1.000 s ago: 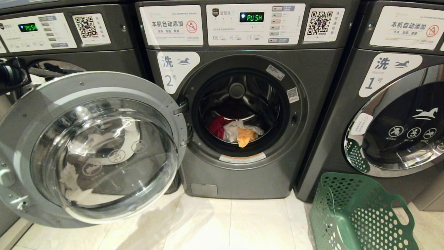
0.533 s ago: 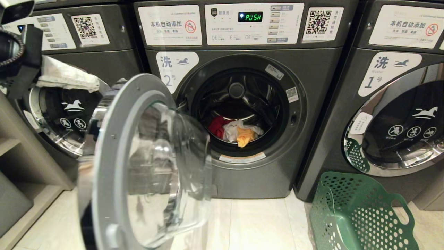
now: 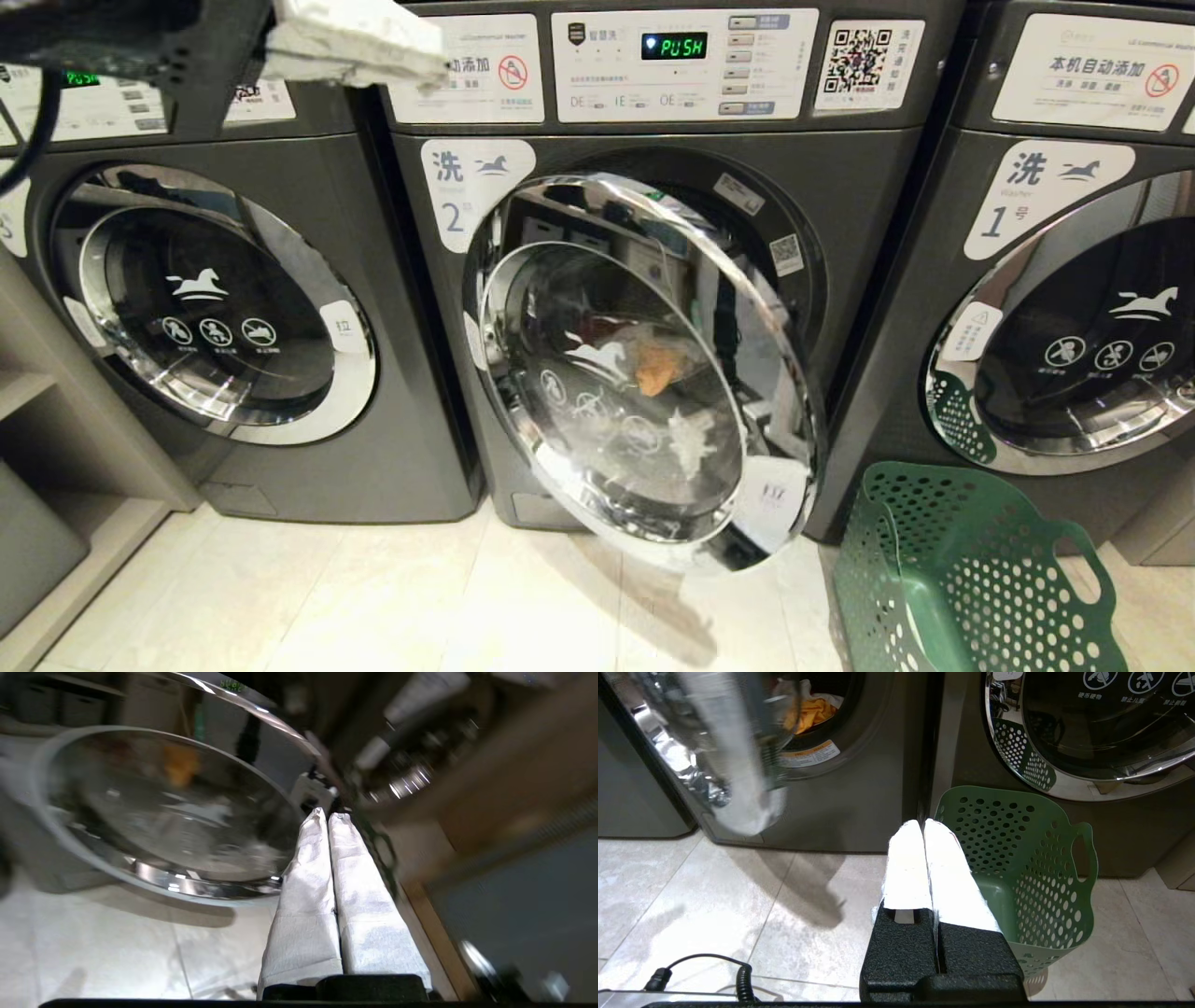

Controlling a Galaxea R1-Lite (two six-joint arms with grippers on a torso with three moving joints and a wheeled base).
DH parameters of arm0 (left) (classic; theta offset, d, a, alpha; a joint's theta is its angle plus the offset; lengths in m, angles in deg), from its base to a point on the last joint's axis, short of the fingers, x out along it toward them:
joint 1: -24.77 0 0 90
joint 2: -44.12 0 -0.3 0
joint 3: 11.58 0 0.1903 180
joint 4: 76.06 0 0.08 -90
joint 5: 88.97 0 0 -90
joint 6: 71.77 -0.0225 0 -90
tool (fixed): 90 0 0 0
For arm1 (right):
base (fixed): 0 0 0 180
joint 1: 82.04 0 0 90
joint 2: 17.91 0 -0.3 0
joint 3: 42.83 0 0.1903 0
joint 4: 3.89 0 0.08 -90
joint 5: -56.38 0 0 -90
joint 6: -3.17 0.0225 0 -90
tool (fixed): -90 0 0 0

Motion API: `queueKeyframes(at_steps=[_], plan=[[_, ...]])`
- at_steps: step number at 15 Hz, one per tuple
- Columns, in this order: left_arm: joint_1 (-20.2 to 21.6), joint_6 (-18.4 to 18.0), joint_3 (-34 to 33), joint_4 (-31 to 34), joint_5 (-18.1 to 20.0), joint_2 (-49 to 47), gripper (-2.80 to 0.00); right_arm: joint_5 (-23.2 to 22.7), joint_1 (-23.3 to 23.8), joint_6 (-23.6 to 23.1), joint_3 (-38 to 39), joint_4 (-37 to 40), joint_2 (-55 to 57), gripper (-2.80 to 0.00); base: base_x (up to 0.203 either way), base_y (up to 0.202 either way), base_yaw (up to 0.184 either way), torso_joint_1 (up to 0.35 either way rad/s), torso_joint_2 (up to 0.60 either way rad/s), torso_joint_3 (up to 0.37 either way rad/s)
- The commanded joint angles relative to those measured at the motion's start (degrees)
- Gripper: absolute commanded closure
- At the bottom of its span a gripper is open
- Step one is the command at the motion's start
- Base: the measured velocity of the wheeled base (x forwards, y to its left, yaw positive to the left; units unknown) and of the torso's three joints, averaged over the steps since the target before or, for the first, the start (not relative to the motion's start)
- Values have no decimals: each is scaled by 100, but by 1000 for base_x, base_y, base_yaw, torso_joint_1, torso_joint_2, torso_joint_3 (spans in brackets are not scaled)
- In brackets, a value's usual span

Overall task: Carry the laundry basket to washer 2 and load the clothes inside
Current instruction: Close the washing machine door with the left hand, then press the washing machine door tightly with the right hand

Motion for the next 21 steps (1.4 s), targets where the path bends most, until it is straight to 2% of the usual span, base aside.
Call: queueKeyframes(at_steps=[1, 2, 4, 6, 8, 10, 13, 15, 17, 19, 21], plan=[[303, 25, -227, -269, -882, -86, 0, -7, -9, -6, 0, 2, 7, 0, 0, 0, 0, 0, 0, 0], [522, 28, -450, -314, -954, 26, 0, -9, -1, -15, 0, 5, 7, 0, 0, 0, 0, 0, 0, 0], [848, 33, -935, -364, -1330, 283, 0, -15, -1, -15, 0, 5, 7, 0, 0, 0, 0, 0, 0, 0], [1173, 43, -1157, -525, -1557, 175, 0, -17, -1, -32, 0, 5, 7, 0, 0, 0, 0, 0, 0, 0], [1170, -83, -1123, -1240, -1576, -240, 0, -17, -2, -33, 0, -4, 7, 0, 0, 0, 0, 0, 0, 0], [1147, -533, -1164, -1884, -1584, -408, 0, -18, -1, -103, 0, 5, 7, 0, 0, 0, 0, 0, 0, 0], [1146, -532, -1474, -1908, -1584, -163, 0, -50, -1, -127, -66, 8, 7, 0, 0, 0, 0, 0, 0, 0], [1146, -533, -1649, -1909, -1588, 65, 0, -270, -1, -209, -880, 145, 227, 0, 0, 0, 0, 0, 0, 0], [1161, -571, -1634, -1916, -1601, 191, 0, -457, -4, -198, -1991, 357, 1138, 0, 0, 0, 0, 0, 0, 0], [1209, -768, -1619, -1854, -1615, 491, 0, -561, -7, -45, -3166, 418, 2853, 0, 0, 0, 0, 0, 0, 0], [1309, -1174, -1868, -1632, -1657, 1121, 0, -638, -18, 101, -4254, 280, 4886, 0, 0, 0, 0, 0, 0, 0]])
